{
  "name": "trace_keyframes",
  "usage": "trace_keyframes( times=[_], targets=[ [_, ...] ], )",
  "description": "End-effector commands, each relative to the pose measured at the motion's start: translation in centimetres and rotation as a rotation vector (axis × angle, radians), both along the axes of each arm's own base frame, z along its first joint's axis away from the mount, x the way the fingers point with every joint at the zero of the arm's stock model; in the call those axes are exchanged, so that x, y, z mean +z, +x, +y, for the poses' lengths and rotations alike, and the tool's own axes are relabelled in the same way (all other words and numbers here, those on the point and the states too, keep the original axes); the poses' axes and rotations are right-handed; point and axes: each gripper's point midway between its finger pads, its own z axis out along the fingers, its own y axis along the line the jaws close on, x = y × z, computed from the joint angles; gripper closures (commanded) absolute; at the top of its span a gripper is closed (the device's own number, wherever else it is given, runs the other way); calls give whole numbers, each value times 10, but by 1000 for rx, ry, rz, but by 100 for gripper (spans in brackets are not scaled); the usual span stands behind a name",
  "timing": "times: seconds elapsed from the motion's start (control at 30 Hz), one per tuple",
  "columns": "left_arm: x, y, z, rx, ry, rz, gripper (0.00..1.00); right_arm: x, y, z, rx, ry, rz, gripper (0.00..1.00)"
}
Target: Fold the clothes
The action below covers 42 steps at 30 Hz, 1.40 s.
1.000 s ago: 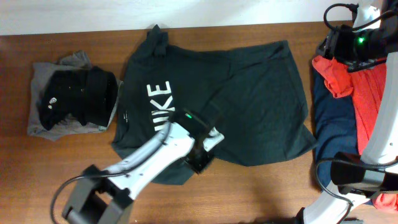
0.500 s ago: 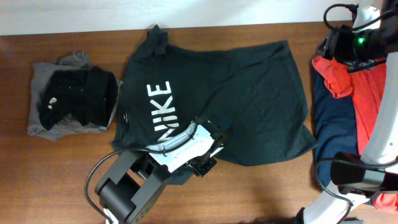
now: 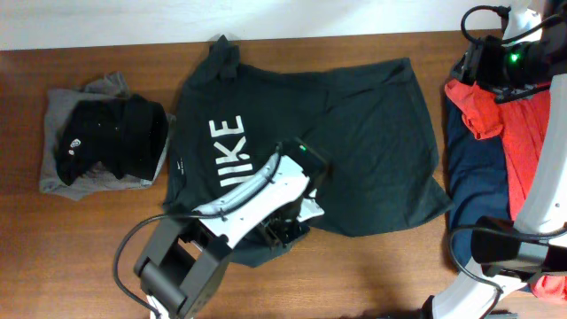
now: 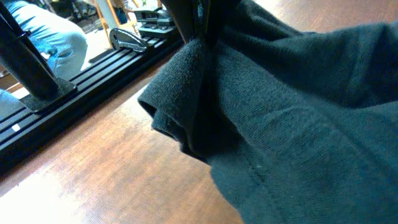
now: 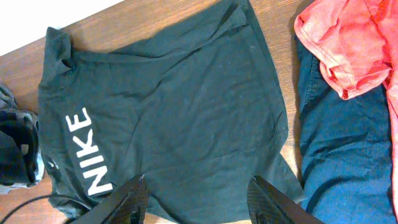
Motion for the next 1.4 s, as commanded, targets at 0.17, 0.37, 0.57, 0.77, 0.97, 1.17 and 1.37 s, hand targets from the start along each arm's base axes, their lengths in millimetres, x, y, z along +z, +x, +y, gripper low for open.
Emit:
trace_keyframes(
  times=[0.17,0.37,0.57,0.77,0.97,1.17,1.37],
  targets=[
    [-8,88,43,274,-133,-125,97,-1,2,-2,-4,-1,-1,44],
    [-12,130,82,405,-165,-213,68,-1,2,-2,-4,-1,0,44],
    [10,129,77,486,-222,-161,42,-1,2,-2,-4,-1,0,44],
    [-4,103,50,367,-126,-164,42,-1,1,-2,-4,-1,3,44],
    [-16,89,56,327,46,-232,43,-1,1,-2,-4,-1,3,44],
    [-28,87,70,321,160,-302,43,-1,1,-2,-4,-1,2,44],
    [-36,99,63,365,128,-359,44,-1,1,-2,-4,-1,3,44]
  ],
)
